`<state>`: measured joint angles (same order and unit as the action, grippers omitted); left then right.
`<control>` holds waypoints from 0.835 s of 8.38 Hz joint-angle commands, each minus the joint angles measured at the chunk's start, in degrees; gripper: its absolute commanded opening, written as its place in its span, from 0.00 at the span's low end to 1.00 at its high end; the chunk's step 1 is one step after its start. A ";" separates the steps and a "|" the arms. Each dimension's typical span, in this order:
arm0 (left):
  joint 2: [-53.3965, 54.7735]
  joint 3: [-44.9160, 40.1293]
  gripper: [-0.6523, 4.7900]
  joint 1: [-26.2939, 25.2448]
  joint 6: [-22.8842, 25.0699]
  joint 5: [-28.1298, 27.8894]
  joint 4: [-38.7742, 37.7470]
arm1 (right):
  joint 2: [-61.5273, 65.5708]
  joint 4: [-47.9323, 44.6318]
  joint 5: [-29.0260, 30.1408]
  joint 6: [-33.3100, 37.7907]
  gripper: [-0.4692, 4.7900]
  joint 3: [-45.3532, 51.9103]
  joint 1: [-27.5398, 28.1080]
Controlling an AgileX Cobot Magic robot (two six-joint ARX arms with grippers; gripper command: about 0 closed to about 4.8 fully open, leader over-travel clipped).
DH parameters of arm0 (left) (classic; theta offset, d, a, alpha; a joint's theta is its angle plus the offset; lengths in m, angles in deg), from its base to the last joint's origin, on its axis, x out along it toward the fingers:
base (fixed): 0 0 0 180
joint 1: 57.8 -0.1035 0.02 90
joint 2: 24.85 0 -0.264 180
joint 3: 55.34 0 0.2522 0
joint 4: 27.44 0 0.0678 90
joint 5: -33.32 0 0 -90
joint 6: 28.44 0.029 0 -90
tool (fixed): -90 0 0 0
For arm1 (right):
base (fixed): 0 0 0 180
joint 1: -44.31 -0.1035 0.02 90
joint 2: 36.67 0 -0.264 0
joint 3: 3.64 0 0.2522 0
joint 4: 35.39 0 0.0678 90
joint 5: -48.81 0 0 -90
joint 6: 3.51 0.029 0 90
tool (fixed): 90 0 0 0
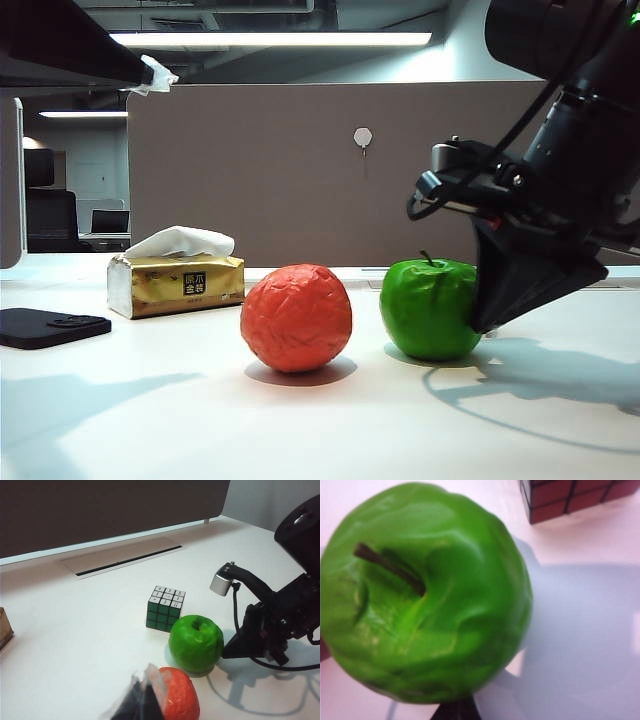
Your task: Move all the fruits on the tabletop near the face of the Rubik's cube that has the color most similar to each fruit.
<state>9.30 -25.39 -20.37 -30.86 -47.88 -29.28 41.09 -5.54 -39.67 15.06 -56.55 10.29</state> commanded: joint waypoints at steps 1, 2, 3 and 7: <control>-0.07 0.28 0.11 0.00 -0.04 0.22 0.37 | 0.26 -3.37 0.11 -0.68 0.09 -0.28 -0.07; -0.07 0.28 0.11 0.00 -0.94 0.22 0.31 | 0.55 -6.95 0.11 -0.68 0.09 -0.31 -0.07; -0.07 0.28 0.11 0.00 -1.25 0.42 -0.28 | 0.55 -9.22 0.11 -0.70 0.09 -0.35 -0.07; -0.07 0.28 0.11 0.00 -1.25 0.42 -0.70 | 0.55 -4.96 6.97 -0.63 0.09 -2.21 -0.07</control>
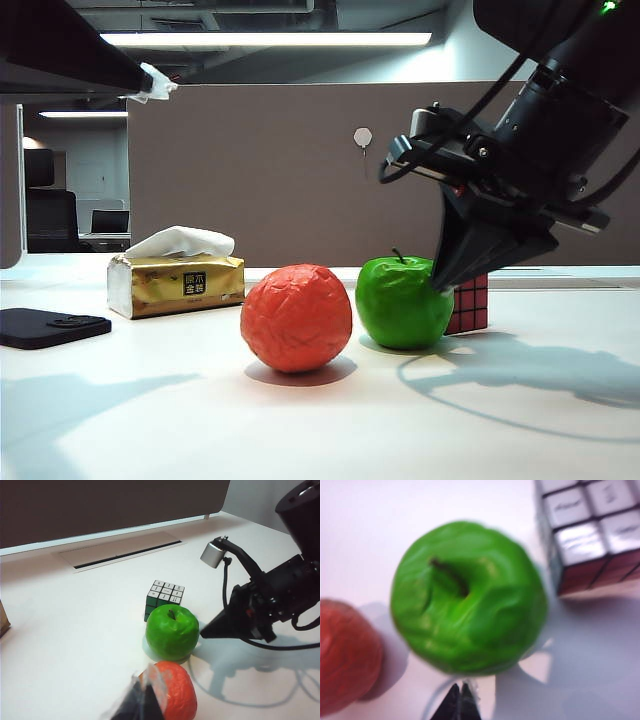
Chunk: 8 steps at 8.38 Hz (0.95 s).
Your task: Move all the fruits on the tabletop near the face of the Rubik's cube that has the color most similar to each fruit.
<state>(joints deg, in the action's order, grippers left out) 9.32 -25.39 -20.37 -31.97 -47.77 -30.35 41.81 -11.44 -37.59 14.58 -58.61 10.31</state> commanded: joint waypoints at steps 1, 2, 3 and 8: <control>-0.09 0.28 0.11 0.00 -0.11 0.28 0.37 | -0.17 0.33 5.51 -0.15 0.09 -0.15 -0.09; -0.09 0.28 0.11 0.00 -0.09 0.26 0.37 | -0.15 -1.22 5.51 -0.13 0.09 -0.15 -0.09; -0.09 0.28 0.11 0.00 -0.02 0.11 0.37 | 0.42 -4.50 5.44 -0.17 0.09 -0.15 -0.09; -0.09 0.28 0.11 0.00 0.04 0.11 0.35 | 6.36 -9.18 2.45 -0.81 0.09 -0.76 0.07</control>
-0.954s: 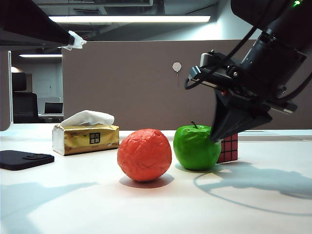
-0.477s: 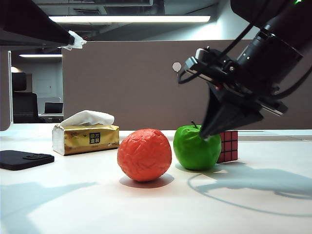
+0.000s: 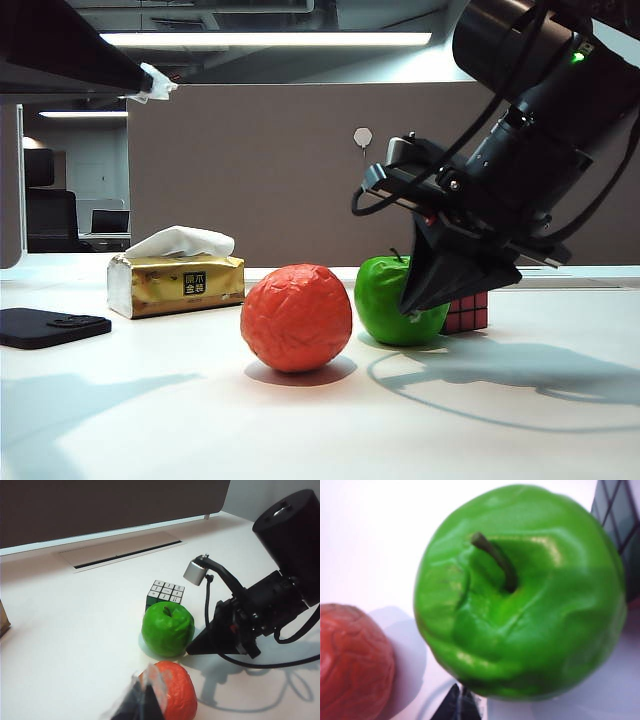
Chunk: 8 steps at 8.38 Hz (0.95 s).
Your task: Move all the fruits on the tabletop near the face of the Rubik's cube that has the color most similar to each fruit.
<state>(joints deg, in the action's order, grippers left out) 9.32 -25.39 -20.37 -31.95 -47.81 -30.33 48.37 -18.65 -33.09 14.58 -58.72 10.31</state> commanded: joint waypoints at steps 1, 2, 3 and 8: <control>-0.07 0.28 0.11 0.00 0.02 0.15 0.33 | -0.20 -2.01 -2.19 -0.90 0.09 -0.68 0.11; -0.07 0.28 0.11 0.00 0.02 0.15 0.35 | -0.20 -1.97 -2.19 -1.90 0.09 -0.68 0.35; -0.07 0.28 0.11 0.00 0.02 0.15 0.33 | -0.20 -1.97 -2.19 -1.90 0.09 -0.68 0.46; -0.09 0.28 0.11 0.00 -0.15 0.15 0.42 | -6.45 3.98 7.08 -3.17 0.09 -0.96 0.61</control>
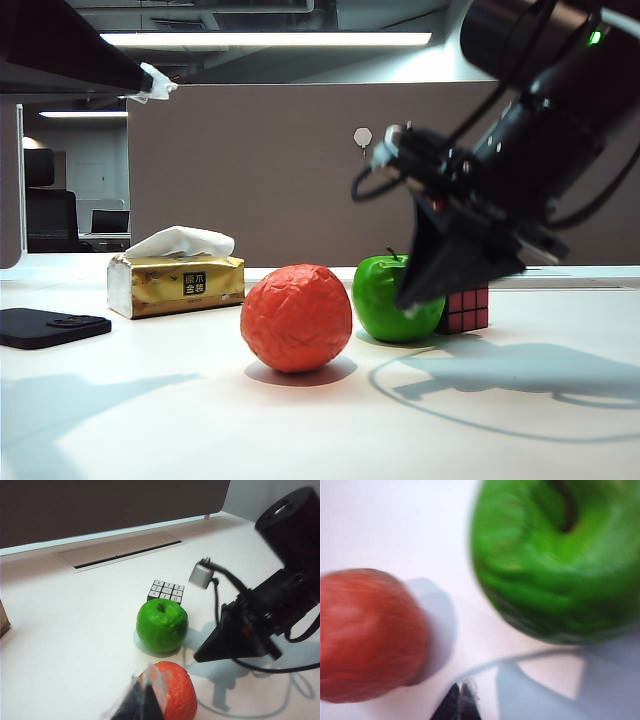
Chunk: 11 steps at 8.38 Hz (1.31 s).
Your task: Move all the fruits on the tabletop near the face of the Rubik's cube that has the color most similar to each fruit.
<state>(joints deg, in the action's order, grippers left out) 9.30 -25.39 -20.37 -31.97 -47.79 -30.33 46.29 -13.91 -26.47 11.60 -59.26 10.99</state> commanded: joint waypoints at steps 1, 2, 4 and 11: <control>-0.07 0.28 0.11 -0.02 -0.13 -0.39 1.33 | -14.51 -1.81 -7.65 -0.98 0.09 -0.44 -0.07; -0.07 0.28 0.11 -0.04 -0.15 -1.44 2.27 | -17.40 -1.92 -11.63 -2.67 0.09 -0.44 -0.04; -0.68 0.39 0.11 -0.11 0.07 -8.44 7.06 | -27.67 -1.97 -22.05 -11.06 0.09 -0.42 6.54; -33.92 0.42 0.11 -9.77 1.29 -15.76 -21.38 | -66.05 10.71 -4.72 -13.90 0.09 7.10 32.24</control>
<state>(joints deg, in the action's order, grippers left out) -24.60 -25.13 -30.14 -30.68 -63.40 -51.42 -18.78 -2.59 -31.08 -2.10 -53.17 43.27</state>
